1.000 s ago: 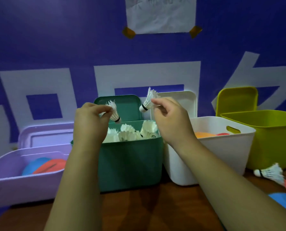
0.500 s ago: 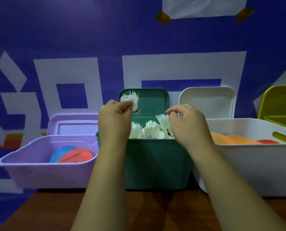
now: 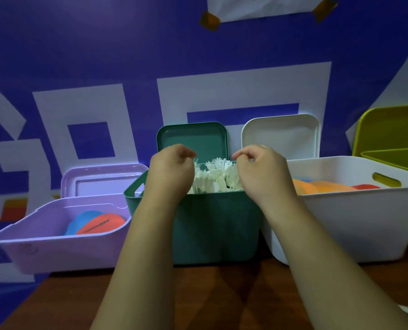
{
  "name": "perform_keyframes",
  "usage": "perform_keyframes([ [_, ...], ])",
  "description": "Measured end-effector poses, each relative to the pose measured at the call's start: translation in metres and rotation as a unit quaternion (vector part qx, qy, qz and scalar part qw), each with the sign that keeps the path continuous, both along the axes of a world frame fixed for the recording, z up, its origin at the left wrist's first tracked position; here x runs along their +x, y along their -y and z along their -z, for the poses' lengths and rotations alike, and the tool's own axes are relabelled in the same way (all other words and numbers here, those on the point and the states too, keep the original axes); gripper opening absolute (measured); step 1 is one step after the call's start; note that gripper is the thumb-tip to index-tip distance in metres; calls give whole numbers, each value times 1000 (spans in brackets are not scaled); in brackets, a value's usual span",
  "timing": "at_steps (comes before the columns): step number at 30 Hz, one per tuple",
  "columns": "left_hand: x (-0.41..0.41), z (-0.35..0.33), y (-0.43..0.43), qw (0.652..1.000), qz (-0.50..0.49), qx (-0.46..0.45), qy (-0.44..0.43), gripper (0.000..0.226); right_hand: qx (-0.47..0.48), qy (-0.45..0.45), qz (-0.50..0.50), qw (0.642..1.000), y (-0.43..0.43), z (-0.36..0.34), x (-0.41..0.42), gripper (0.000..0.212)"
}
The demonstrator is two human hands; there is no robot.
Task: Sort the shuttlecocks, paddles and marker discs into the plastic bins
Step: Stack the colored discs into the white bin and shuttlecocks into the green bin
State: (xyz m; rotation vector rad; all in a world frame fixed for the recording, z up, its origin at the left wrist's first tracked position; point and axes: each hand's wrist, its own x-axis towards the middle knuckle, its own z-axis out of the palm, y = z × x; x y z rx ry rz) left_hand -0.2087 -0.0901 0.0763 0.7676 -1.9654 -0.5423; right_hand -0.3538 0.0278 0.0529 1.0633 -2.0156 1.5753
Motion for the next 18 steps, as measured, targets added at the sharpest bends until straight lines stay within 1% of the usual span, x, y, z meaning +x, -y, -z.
perform_keyframes([
  [3, -4, -10, -25, 997, 70, 12, -38, 36, 8, 4, 2, 1000, -13, 2, -1, 30],
  [6, -12, -13, -51, 989, 141, 13, -30, 36, 11, 15, 17, 1000, -39, -1, -2, 28],
  [8, -20, -11, -70, 977, 209, 34, -17, 38, 11, 10, 37, 999, -65, -2, -7, 27],
  [10, -30, -7, -93, 964, 262, 49, 8, 36, 15, 1, 64, 998, -96, 0, -15, 26],
  [13, -45, 2, -131, 944, 320, 57, 55, 35, 13, 18, 113, 993, -145, 8, -33, 26],
  [18, -61, 20, -183, 914, 380, 44, 137, 31, 11, 39, 169, 985, -231, 27, -60, 25],
])
